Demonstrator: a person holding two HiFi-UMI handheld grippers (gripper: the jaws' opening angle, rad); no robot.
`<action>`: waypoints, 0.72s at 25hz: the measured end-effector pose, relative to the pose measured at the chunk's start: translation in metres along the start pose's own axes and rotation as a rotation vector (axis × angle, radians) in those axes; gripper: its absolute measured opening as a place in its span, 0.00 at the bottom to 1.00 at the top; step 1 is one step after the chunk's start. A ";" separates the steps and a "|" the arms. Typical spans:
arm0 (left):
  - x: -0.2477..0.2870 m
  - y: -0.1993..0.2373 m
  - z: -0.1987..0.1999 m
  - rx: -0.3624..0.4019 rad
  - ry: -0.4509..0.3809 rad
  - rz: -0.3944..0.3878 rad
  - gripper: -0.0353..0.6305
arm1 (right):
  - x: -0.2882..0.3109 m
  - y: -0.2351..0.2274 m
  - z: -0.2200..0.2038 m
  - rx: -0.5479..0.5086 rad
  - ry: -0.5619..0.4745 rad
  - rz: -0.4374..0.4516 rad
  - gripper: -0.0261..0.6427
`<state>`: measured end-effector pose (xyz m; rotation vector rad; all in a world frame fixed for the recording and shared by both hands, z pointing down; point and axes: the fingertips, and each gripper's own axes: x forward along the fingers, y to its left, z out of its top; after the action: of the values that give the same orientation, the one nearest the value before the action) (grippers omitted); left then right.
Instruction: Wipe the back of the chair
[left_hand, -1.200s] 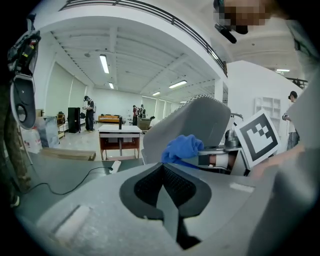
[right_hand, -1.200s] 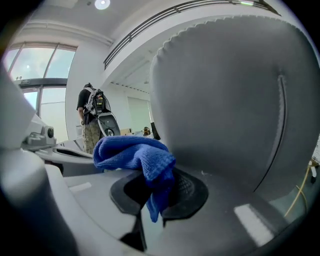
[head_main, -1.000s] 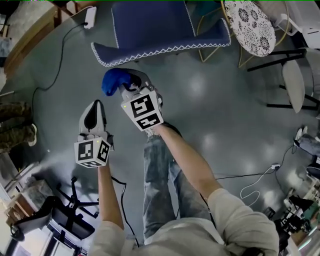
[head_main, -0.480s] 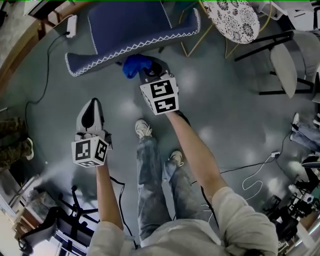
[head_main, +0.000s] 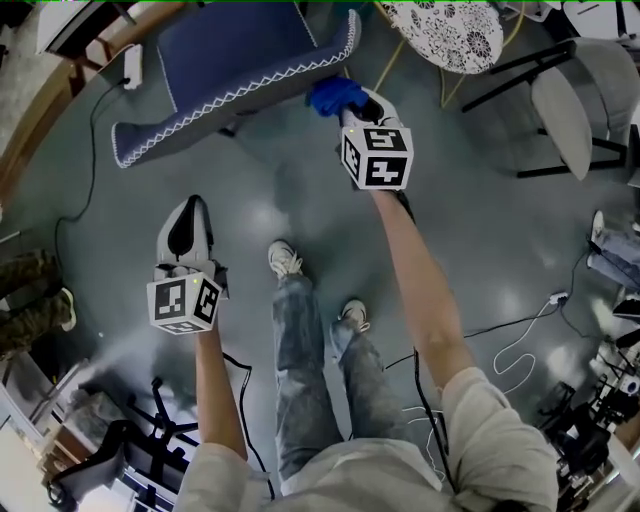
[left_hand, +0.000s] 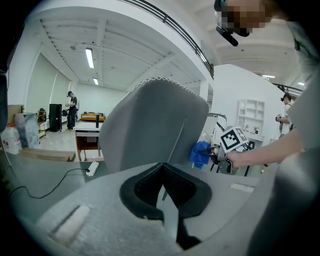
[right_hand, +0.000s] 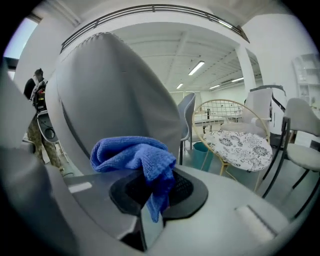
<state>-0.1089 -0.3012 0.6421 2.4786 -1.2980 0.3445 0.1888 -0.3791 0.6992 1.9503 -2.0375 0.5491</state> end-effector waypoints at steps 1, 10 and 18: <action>0.000 -0.003 0.002 0.002 -0.002 -0.001 0.05 | -0.003 -0.007 0.001 -0.010 0.003 -0.005 0.11; -0.013 -0.027 0.039 0.000 -0.039 0.006 0.05 | -0.076 0.001 0.014 -0.047 -0.010 0.044 0.11; -0.059 -0.044 0.097 -0.025 -0.053 0.046 0.05 | -0.176 0.049 0.084 -0.016 -0.091 0.116 0.11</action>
<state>-0.0997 -0.2707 0.5247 2.4558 -1.3743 0.2736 0.1558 -0.2582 0.5424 1.8894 -2.2147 0.4757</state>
